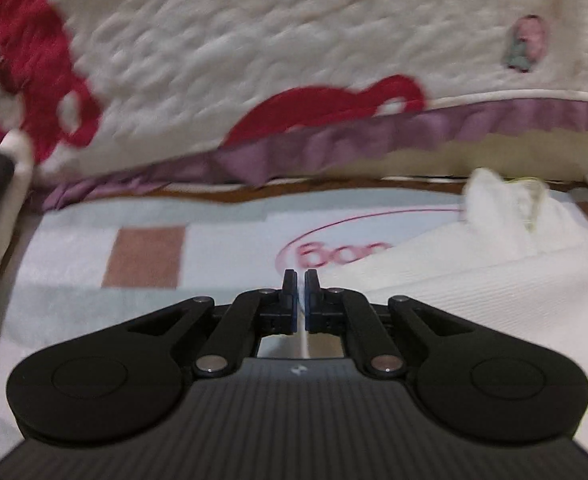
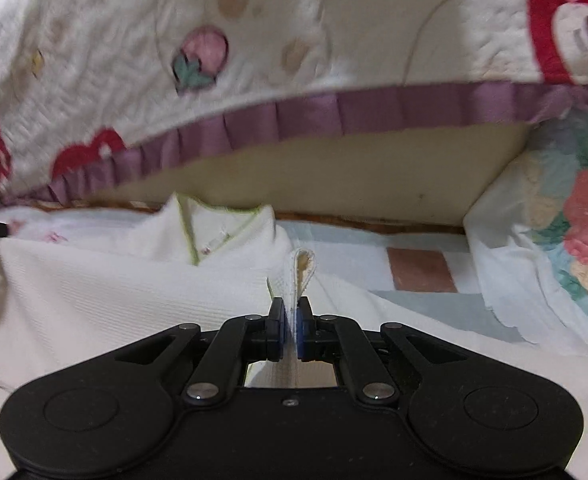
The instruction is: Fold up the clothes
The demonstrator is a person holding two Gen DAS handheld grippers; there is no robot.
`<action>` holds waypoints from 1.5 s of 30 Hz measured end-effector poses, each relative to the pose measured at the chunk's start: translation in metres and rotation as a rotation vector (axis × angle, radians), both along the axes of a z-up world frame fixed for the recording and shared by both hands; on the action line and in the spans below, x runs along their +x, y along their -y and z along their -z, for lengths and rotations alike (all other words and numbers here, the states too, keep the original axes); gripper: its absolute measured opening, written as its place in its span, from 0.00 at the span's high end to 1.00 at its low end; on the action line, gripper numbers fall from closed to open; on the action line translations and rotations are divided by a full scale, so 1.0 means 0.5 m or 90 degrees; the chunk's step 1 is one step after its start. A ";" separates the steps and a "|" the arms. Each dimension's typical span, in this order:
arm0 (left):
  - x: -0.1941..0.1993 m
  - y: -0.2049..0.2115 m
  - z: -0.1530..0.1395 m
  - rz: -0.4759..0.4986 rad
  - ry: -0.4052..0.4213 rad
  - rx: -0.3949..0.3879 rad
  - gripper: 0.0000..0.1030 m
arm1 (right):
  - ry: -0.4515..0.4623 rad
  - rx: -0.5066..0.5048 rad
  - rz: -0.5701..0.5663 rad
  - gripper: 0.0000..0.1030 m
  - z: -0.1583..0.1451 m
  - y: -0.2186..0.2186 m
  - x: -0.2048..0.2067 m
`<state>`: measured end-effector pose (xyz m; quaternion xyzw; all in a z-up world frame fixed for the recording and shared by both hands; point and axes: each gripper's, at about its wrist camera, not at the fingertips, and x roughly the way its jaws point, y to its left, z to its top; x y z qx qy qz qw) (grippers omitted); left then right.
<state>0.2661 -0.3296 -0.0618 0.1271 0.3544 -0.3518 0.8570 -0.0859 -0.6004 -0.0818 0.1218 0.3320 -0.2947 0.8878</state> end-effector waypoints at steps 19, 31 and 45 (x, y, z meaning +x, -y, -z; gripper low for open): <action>-0.082 -0.117 0.052 0.065 -0.099 -0.073 0.94 | 0.013 0.106 0.059 0.80 0.052 0.017 -0.010; -0.156 -0.120 0.005 0.253 -0.045 -0.028 0.54 | -0.017 -0.011 0.059 0.95 -0.014 -0.060 -0.058; -0.009 -0.019 -0.020 0.046 -0.112 -0.110 0.53 | -0.119 -0.002 0.129 0.95 0.022 -0.061 -0.122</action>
